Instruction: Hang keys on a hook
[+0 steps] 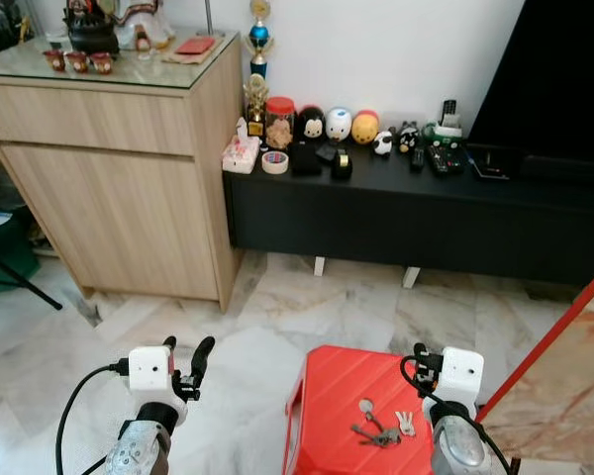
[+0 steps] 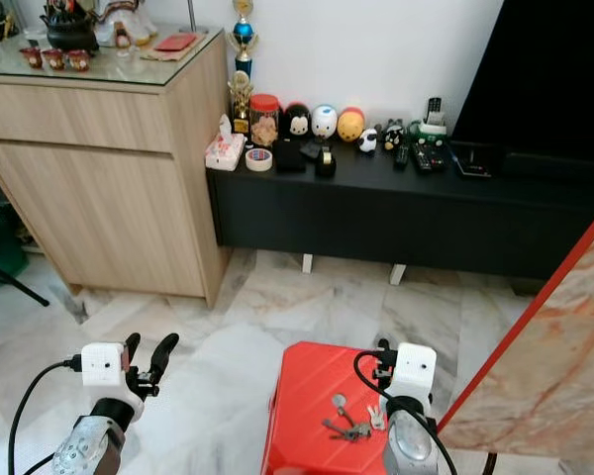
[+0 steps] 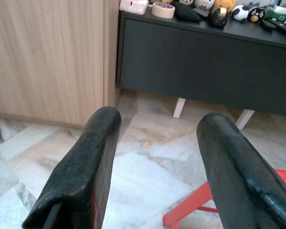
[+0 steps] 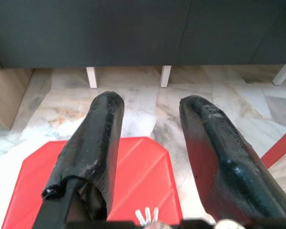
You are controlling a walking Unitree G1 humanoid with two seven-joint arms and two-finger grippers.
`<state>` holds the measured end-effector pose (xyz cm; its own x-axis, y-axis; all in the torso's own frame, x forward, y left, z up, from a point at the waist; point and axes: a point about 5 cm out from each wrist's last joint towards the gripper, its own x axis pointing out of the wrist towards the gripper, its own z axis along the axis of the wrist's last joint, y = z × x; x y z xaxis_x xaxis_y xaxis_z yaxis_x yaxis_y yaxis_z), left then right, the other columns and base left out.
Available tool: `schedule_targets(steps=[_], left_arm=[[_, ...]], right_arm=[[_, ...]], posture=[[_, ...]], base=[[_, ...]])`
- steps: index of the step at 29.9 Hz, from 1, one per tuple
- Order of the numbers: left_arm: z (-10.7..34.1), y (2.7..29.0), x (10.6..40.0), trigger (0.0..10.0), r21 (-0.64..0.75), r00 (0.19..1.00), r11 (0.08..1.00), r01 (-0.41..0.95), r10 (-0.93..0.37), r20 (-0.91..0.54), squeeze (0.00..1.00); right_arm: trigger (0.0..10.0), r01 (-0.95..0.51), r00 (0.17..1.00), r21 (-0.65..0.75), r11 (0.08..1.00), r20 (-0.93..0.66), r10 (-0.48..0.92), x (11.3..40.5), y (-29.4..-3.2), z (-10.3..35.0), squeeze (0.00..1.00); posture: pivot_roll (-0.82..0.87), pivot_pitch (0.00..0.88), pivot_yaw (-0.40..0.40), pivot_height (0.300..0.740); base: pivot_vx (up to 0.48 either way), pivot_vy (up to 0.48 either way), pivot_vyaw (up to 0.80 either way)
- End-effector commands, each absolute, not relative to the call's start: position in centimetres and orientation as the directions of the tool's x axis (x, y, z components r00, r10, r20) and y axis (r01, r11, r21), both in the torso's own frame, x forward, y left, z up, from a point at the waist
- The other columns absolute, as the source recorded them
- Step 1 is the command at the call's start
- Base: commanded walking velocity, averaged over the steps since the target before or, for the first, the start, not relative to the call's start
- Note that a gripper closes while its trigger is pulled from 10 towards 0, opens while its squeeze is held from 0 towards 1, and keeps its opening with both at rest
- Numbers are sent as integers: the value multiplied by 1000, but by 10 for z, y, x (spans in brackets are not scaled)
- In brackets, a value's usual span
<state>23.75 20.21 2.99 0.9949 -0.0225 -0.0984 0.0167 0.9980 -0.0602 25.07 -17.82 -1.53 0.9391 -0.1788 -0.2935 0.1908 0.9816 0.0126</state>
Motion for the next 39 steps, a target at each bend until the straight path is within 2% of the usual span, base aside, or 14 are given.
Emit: schedule_targets(steps=[1, 7, 17, 21, 30, 39], left_arm=[[32, 198, 241, 10000, -67, 995, 997, 28, -35, -97, 0], [32, 197, 241, 10000, -69, 994, 997, 31, -38, -99, 0], [31, 197, 241, 10000, -66, 994, 997, 31, -38, -107, 0], [31, 197, 241, 10000, -67, 993, 997, 33, -41, -110, 0], [30, 195, 241, 10000, -69, 992, 997, 41, -49, -117, 0], [30, 193, 241, 10000, -67, 991, 996, 53, -60, -121, 0]], right_arm=[[10000, 206, 934, 12, 978, -302, -193, 252, -181, -15, 0], [10000, 205, 928, 4, 979, -318, -193, 252, -182, -16, 0], [10000, 195, 927, -6, 981, -325, -186, 252, -182, -17, 0], [10000, 178, 894, -51, 983, -410, -183, 249, -183, -26, 0], [10000, 122, 894, -3, 993, -434, -111, 256, -179, -24, 0], [10000, 85, 890, -31, 996, -448, -90, 258, -178, -25, 0]], posture=[[33, 14, -75, 676], [33, 15, -75, 653], [36, 18, -75, 653], [34, 18, -73, 653], [34, 18, -73, 653], [35, 19, -72, 653]], base=[[0, 0, 0], [0, 0, 0], [0, 0, 0], [0, 0, 0], [0, 0, 0], [0, 0, 0]])
